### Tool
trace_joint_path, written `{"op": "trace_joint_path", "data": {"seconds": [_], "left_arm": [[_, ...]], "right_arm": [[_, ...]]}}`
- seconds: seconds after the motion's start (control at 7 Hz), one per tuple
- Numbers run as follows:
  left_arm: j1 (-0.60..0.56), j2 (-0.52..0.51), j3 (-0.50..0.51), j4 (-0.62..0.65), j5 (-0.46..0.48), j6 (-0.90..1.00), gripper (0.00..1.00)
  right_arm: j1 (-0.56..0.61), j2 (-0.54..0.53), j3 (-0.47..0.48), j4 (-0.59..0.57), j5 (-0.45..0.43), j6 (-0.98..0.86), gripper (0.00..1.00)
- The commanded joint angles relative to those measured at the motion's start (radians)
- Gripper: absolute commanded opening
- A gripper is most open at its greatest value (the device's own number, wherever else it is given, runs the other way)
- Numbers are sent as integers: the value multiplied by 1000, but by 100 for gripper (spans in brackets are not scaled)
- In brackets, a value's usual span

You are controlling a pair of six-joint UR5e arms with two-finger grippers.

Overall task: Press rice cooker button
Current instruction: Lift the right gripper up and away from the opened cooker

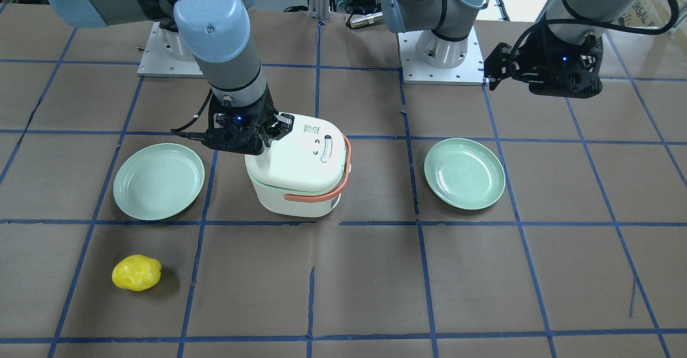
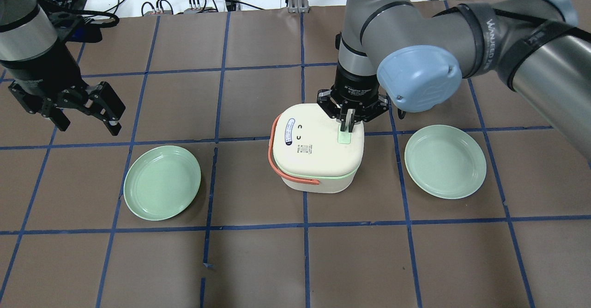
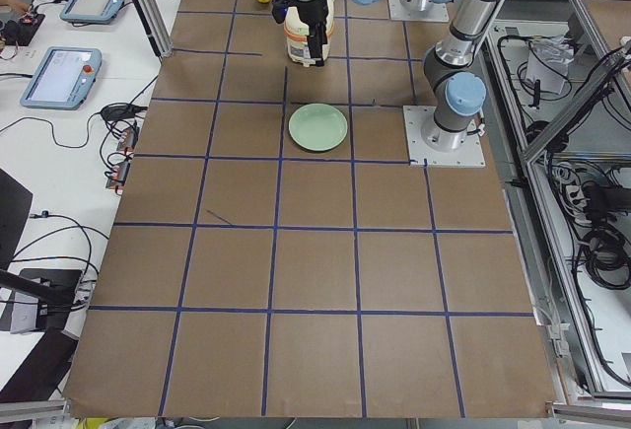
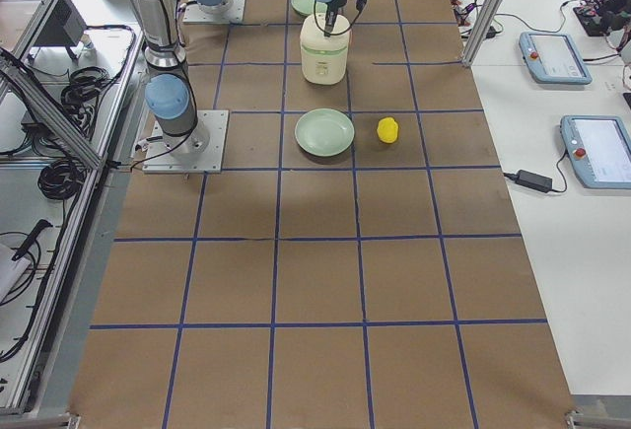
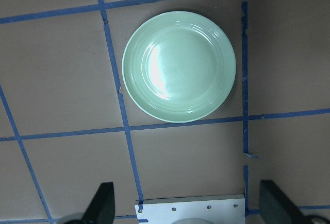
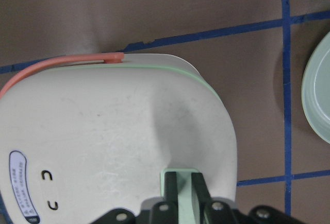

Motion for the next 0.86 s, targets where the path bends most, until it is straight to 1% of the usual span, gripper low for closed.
{"op": "trace_joint_path", "data": {"seconds": [0.0, 0.14, 0.29, 0.43, 0.57, 0.71], "left_arm": [[0, 0, 0, 0, 0, 0, 100], [0, 0, 0, 0, 0, 0, 100], [0, 0, 0, 0, 0, 0, 100], [0, 0, 0, 0, 0, 0, 100], [0, 0, 0, 0, 0, 0, 100], [0, 0, 0, 0, 0, 0, 100]], "right_arm": [[1, 18, -198, 99, -92, 8, 77], [-13, 46, -290, 172, -128, -3, 88], [-30, 66, -350, 217, -151, -29, 92], [-57, 77, -369, 220, -171, -111, 98], [-106, 69, -360, 223, -162, -197, 99], [-131, 69, -360, 227, -159, -218, 99]]}}
